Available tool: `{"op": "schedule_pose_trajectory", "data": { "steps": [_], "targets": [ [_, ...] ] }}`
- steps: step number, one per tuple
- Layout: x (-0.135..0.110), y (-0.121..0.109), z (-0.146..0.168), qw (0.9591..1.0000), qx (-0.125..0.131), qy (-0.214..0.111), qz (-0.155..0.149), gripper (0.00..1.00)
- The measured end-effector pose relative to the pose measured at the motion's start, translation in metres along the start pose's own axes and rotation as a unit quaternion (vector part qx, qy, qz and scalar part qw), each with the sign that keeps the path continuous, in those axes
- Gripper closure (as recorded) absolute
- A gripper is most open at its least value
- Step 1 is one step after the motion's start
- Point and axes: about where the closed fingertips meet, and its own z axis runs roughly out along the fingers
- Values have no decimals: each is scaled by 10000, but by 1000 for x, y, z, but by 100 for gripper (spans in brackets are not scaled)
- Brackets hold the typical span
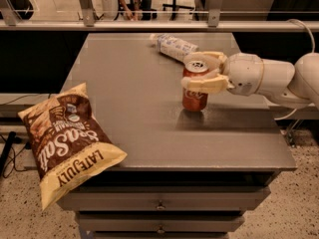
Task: Place coke can upright
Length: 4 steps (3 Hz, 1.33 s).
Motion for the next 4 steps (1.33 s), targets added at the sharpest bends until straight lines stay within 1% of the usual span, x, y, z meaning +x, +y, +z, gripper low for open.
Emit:
{"op": "schedule_pose_trajectory", "data": {
  "steps": [1,2,3,4],
  "targets": [
    [4,8,-8,9999,55,-144,72,51],
    [12,14,-15,9996,97,-201,180,28],
    [19,17,-22,9994,141,-185,255,5],
    [21,20,-34,9994,198,-73,280,0]
  ]
}}
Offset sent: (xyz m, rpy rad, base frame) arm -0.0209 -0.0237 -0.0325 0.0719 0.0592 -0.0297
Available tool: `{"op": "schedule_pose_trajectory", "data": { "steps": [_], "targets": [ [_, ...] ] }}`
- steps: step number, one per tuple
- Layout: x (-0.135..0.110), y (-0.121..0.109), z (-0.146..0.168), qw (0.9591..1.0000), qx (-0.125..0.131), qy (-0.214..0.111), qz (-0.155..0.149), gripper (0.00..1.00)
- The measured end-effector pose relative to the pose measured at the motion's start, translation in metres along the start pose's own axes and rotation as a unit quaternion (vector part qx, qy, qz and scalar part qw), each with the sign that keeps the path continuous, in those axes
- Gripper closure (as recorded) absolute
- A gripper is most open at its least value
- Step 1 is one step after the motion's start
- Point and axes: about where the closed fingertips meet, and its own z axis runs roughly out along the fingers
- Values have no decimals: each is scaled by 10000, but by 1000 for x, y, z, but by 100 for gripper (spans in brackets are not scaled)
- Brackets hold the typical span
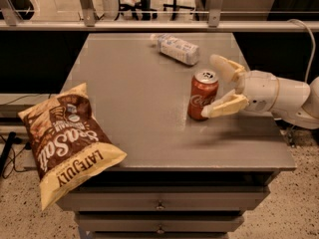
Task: Place coke can upright
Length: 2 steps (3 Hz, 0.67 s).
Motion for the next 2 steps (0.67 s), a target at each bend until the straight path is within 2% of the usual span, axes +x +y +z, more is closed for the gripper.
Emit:
{"op": "schedule_pose_trajectory", "data": {
  "steps": [1,2],
  "targets": [
    [-13,-3,-22,9988,104,453,-155,0],
    [-54,-11,-53,9914,294,1169,-507,0]
  ]
}}
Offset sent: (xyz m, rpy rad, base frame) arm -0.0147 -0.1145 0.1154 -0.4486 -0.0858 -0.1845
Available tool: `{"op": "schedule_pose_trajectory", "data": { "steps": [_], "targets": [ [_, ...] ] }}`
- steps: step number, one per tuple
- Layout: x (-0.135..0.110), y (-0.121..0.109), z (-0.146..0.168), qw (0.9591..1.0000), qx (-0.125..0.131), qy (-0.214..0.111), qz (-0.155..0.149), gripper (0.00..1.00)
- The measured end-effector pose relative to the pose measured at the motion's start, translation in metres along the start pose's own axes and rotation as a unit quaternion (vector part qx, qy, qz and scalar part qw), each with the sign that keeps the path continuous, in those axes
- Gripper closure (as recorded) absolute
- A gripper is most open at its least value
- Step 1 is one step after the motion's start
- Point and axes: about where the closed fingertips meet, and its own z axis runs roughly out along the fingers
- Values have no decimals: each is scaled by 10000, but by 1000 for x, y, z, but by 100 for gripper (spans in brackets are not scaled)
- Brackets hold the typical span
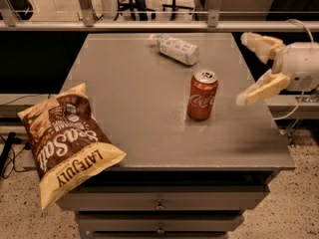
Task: Place coke can upright
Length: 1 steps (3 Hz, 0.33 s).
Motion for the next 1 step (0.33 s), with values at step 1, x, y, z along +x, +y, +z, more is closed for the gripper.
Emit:
{"op": "schedule_pose_trajectory", "data": {
  "steps": [1],
  "targets": [
    [-5,-3,-3,10000,38,-32,-48,0]
  ]
}}
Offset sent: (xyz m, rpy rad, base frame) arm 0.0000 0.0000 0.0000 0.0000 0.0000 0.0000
